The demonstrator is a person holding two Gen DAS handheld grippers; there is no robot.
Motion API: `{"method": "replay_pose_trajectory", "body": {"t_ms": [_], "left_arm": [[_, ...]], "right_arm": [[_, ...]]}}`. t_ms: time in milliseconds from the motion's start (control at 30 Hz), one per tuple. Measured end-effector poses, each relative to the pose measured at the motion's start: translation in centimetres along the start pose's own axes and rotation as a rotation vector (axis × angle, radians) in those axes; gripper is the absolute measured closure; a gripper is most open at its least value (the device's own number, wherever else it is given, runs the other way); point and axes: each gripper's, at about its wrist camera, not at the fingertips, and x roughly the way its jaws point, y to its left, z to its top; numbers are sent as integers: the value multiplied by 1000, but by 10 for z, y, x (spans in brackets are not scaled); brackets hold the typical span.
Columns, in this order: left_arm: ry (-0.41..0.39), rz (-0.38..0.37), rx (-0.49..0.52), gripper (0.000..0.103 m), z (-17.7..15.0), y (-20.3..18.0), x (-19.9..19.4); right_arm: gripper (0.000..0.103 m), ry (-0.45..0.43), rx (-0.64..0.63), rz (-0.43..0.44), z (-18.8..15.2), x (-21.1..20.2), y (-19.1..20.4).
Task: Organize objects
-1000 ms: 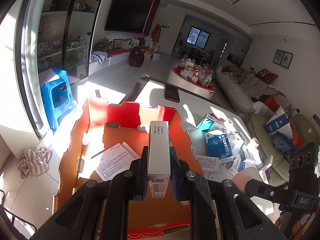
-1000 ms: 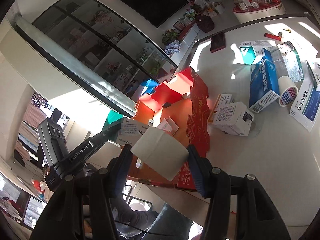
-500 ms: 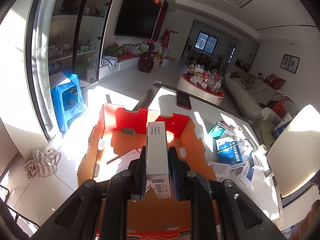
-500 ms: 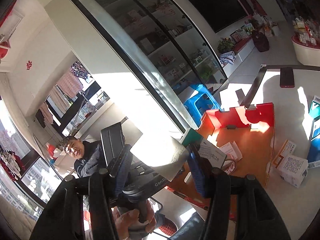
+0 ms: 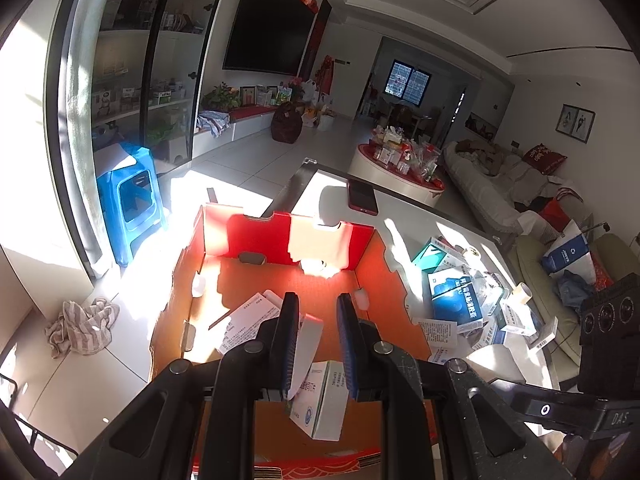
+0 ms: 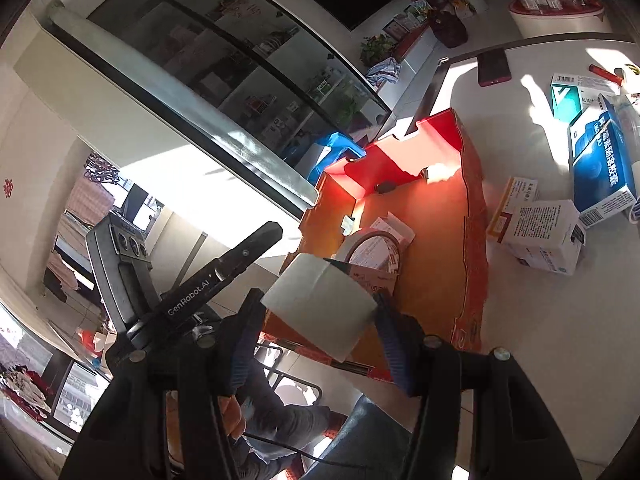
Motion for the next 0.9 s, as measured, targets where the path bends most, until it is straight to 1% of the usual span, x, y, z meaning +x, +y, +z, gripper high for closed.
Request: {"method": "replay_pose_trajectory", "body": {"t_ms": [133,167,200,233,267,300,333,367,433,467,500,567,667,700,733,800,833,900], "left_arm": [[14,6,28,83,4,-1,1],[24,9,32,74,3,-2,4],[29,9,26,43,2,-2,6],[32,7,12,21,0,0,8],[36,1,-5,1,-1,2,9],[36,-12,-23,0,-2,4,8],[42,-26,-38,0,-2,6,9],[45,-45,-46,0,-2,6,8],[40,-87,-40,0,-2,5,7],[40,-115,-30,0,-1,2,7],[46,-139,-19,0,-1,-3,8],[75,-173,16,0,-1,-18,14],[141,-197,72,0,-5,-52,30],[166,-206,75,0,-7,-61,37],[186,-219,69,0,-8,-68,44],[219,-243,32,0,-10,-74,55],[236,-246,10,0,-10,-74,59],[258,-231,-22,0,-13,-69,63]], "right_arm": [[48,10,26,7,2,8,-5],[48,23,23,11,4,13,-4],[47,45,21,13,6,20,-4],[44,66,22,6,9,27,-4],[39,89,26,-4,11,35,-5],[27,99,35,-19,13,40,-6],[18,97,45,-27,14,40,-7],[17,77,54,-25,15,36,-9],[17,2,65,-19,17,18,-16],[16,-40,70,-40,18,5,-22],[14,-80,76,-77,18,-8,-31],[10,-136,117,-185,16,-33,-57],[8,-127,255,-319,5,-57,-108],[8,-115,290,-351,2,-61,-121],[8,-102,310,-361,0,-63,-129],[8,-98,337,-321,0,-64,-139],[8,-102,355,-287,3,-64,-141],[8,-128,385,-191,14,-62,-143]]}}
